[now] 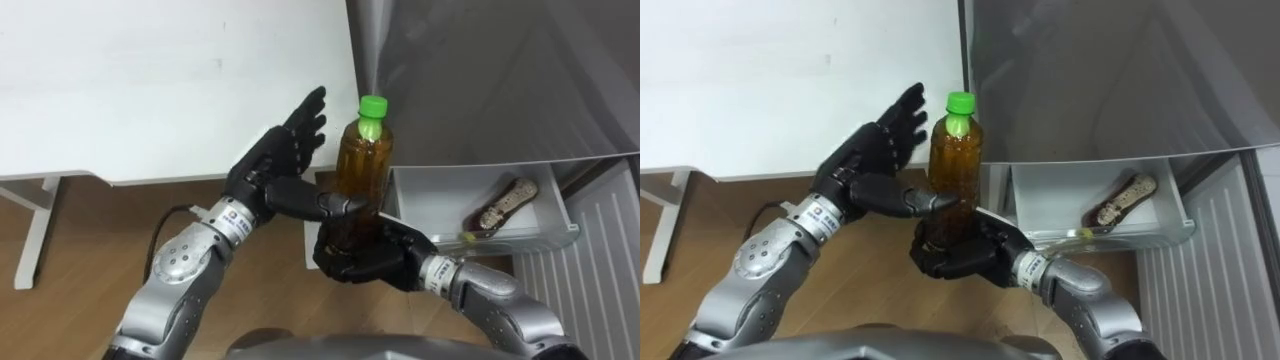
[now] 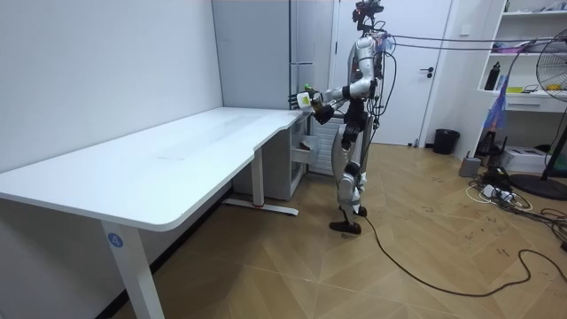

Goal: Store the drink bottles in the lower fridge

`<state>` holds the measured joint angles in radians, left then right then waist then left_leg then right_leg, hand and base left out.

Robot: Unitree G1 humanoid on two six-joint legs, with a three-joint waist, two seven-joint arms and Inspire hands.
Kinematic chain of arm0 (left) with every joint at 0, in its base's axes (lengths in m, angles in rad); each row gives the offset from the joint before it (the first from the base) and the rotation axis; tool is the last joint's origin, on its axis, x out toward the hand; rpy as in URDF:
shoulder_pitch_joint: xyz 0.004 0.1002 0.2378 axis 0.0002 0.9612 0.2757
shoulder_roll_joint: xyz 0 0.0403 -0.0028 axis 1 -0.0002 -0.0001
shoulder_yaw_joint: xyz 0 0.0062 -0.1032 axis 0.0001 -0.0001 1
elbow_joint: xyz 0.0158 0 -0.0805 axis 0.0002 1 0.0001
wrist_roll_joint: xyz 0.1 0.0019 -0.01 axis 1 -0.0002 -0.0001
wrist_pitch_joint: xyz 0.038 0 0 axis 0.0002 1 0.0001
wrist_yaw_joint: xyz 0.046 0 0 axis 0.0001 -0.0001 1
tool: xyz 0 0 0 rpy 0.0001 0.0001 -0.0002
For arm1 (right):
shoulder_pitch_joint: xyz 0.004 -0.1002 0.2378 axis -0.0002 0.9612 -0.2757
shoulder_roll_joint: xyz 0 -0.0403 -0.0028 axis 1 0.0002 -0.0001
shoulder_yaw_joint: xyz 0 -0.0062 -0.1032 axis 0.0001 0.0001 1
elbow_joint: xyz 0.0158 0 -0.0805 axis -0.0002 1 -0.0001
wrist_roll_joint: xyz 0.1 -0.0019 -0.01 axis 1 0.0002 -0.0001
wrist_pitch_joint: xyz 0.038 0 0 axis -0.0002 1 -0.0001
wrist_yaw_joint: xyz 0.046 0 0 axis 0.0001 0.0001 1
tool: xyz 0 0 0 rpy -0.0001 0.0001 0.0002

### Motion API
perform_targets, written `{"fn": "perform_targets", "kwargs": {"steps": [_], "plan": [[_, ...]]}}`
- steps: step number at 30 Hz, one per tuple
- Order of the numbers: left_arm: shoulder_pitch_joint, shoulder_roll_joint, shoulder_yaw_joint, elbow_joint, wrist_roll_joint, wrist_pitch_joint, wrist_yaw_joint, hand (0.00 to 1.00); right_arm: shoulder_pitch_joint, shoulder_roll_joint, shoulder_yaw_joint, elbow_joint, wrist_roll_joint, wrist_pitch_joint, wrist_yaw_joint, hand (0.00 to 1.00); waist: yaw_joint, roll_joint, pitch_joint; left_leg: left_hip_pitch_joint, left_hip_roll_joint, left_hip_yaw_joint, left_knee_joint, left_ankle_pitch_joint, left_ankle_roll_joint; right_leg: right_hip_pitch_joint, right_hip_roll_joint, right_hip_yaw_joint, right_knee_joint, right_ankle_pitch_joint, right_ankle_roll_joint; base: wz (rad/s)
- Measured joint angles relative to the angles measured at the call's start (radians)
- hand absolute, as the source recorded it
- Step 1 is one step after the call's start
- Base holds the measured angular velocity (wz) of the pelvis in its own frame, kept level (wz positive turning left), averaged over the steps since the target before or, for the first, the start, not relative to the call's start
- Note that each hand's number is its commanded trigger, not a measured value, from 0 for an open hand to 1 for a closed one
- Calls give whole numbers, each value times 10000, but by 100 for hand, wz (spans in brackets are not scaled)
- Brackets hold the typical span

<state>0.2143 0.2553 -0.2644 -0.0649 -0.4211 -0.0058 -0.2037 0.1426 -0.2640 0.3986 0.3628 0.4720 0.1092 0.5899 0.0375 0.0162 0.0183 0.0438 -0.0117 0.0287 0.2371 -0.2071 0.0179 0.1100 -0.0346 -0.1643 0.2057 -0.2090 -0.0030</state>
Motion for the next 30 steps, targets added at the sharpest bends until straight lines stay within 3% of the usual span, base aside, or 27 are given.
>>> {"fn": "perform_targets", "kwargs": {"steps": [3, 6, 10, 11, 14, 18, 21, 24, 25, 30], "plan": [[7, -11, 948, -340, -36, -101, 554, 0, 227, -59, -510, -12, -9, -140, 13, 100, 35, 1, 1, 176, -2, -61, -25, 0, 0, 190, -14, -47, -39, 0, 0, 3], [-18, -31, 2261, -713, -46, -508, 1393, 0, 744, -104, -1317, -201, -54, -295, 17, 100, 181, 50, 2, 223, -8, -57, -14, -1, 1, 283, -16, -128, -60, 0, 0, 1], [131, -39, 4269, -1496, -166, -1177, 3083, 0, 1683, -107, -2226, -279, -176, -474, -130, 100, 750, 187, 4, 565, 68, -4, -172, -24, -30, 516, 7, -149, -178, 7, -10, -12], [185, -44, 4801, -1490, -130, -1338, 3564, 0, 1872, -108, -2355, -281, -291, -472, -164, 100, 845, 290, -56, 588, 67, -4, -215, -30, -32, 558, 7, -157, -179, 6, -8, -4], [335, -80, 5721, -1245, -190, -1545, 4723, 0, 2127, -127, -2456, -286, -400, -466, -213, 100, 1088, 417, -61, 777, 4, -5, -338, -26, -32, 662, 10, -152, -229, 2, -4, 0], [758, -80, 6130, -762, -524, -1556, 5771, 0, 2281, -123, -2453, -319, -365, -459, -356, 100, 1342, 484, -102, 909, -15, 0, -314, -23, -34, 842, 11, -189, -384, 0, -6, 2], [898, -84, 6384, 185, -1026, -1648, 6601, 0, 2419, -107, -2440, -318, -310, -459, -724, 100, 1560, 445, -134, 882, -12, 5, -314, -19, -40, 838, 4, -246, -420, -3, -8, 3], [985, -80, 6496, 1307, -1584, -1657, 7419, 0, 2595, -110, -2400, -319, -298, -417, -1278, 100, 1716, 363, -223, 901, -20, 16, -391, -19, -40, 848, 10, -230, -520, -4, -6, 0], [1065, -80, 6493, 1738, -1884, -1656, 7688, 0, 2643, -137, -2326, -319, -93, -409, -1467, 100, 1760, 307, -211, 916, -19, 16, -408, -18, -40, 859, 13, -217, -525, -3, -6, -3], [1445, -71, 5627, 3556, -2548, -1585, 8140, 0, 2645, -109, -2241, -333, 566, -199, -2186, 100, 1641, 190, -192, 1015, -18, -79, -439, -33, -36, 984, 0, -354, -540, 6, 5, 2]]}}
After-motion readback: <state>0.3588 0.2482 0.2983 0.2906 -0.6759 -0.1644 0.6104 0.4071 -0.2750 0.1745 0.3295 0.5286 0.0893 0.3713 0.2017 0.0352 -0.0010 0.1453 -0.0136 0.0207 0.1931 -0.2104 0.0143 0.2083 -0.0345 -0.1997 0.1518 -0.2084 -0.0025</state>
